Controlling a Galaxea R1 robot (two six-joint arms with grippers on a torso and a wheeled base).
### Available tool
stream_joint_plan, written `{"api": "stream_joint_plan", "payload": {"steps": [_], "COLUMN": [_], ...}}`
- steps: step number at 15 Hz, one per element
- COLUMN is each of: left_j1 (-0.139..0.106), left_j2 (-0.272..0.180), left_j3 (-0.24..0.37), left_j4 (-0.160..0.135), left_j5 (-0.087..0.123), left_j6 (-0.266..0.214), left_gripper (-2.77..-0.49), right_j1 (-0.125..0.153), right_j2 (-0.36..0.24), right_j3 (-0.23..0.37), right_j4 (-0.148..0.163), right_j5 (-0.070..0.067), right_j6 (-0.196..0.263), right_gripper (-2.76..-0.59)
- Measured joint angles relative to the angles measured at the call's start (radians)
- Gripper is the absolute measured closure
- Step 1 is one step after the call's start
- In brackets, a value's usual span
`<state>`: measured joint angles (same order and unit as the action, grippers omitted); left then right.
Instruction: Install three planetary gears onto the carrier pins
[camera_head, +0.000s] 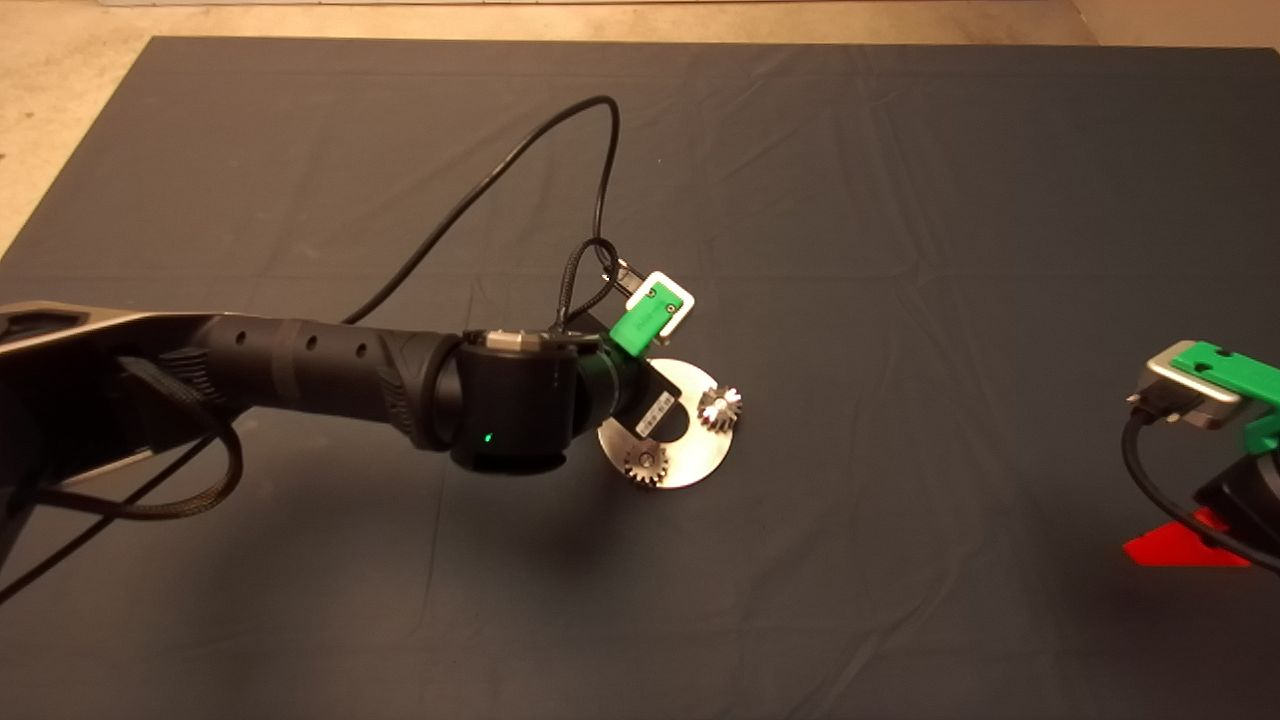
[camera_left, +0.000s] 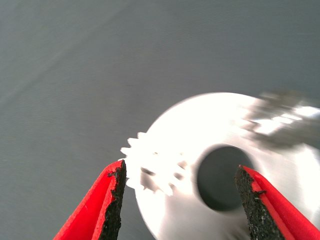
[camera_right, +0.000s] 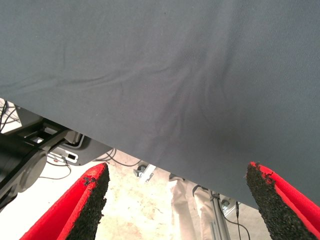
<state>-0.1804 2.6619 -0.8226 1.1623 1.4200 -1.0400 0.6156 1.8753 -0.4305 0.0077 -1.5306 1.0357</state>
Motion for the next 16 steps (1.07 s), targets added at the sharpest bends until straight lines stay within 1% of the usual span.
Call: {"api": "stream_joint_plan", "payload": {"steps": [1, 2, 3, 4, 5, 6, 7, 8, 9, 10, 11, 12, 13, 14, 15, 16], "left_j1": [-0.006, -0.026, -0.064, -0.109, -0.148, -0.176, -0.201, -0.224, -0.245, -0.262, -0.278, -0.287, -0.291, -0.292, -0.295, -0.303], "left_j2": [0.000, 0.000, -0.002, -0.007, -0.016, -0.025, -0.035, -0.052, -0.078, -0.108, -0.135, -0.152, -0.172, -0.194, -0.208, -0.207], "left_j3": [0.030, 0.049, 0.066, 0.082, 0.100, 0.122, 0.155, 0.197, 0.248, 0.306, 0.368, 0.414, 0.439, 0.448, 0.451, 0.456], "left_j4": [-0.015, -0.049, -0.101, -0.166, -0.241, -0.328, -0.417, -0.490, -0.549, -0.584, -0.619, -0.654, -0.688, -0.719, -0.742, -0.755], "left_j5": [0.018, 0.050, 0.086, 0.099, 0.102, 0.103, 0.103, 0.102, 0.104, 0.107, 0.106, 0.104, 0.102, 0.107, 0.113, 0.113], "left_j6": [-0.001, -0.011, -0.023, -0.039, -0.058, -0.089, -0.137, -0.198, -0.275, -0.348, -0.408, -0.453, -0.478, -0.504, -0.531, -0.566], "left_gripper": [-1.46, -1.46, -1.46, -1.46, -1.46, -1.46, -1.46, -1.46, -1.46, -1.46, -1.46, -1.46, -1.46, -1.46, -1.46, -1.46], "right_j1": [0.001, 0.005, 0.011, 0.016, 0.025, 0.044, 0.066, 0.083, 0.095, 0.097, 0.096, 0.095, 0.089, 0.066, 0.034, -0.004], "right_j2": [0.001, 0.007, 0.019, 0.038, 0.079, 0.136, 0.189, 0.237, 0.288, 0.346, 0.412, 0.471, 0.513, 0.539, 0.537, 0.528], "right_j3": [-0.006, -0.013, -0.017, -0.021, -0.025, -0.030, -0.034, -0.038, -0.041, -0.043, -0.043, -0.043, -0.042, -0.041, -0.039, -0.036], "right_j4": [0.000, 0.001, 0.001, 0.001, 0.001, 0.005, 0.006, 0.007, 0.008, 0.009, 0.012, 0.012, 0.011, 0.009, 0.003, 0.000], "right_j5": [0.000, 0.000, 0.000, -0.003, -0.008, -0.008, -0.003, 0.005, 0.016, 0.032, 0.051, 0.063, 0.064, 0.044, 0.016, 0.002], "right_j6": [0.000, 0.000, 0.000, 0.001, 0.001, 0.007, 0.028, 0.071, 0.128, 0.192, 0.244, 0.290, 0.317, 0.343, 0.371, 0.408], "right_gripper": [-2.02, -2.02, -2.02, -2.02, -2.02, -2.02, -2.02, -2.02, -2.02, -2.02, -2.02, -2.02, -2.02, -2.02, -2.02, -2.02]}}
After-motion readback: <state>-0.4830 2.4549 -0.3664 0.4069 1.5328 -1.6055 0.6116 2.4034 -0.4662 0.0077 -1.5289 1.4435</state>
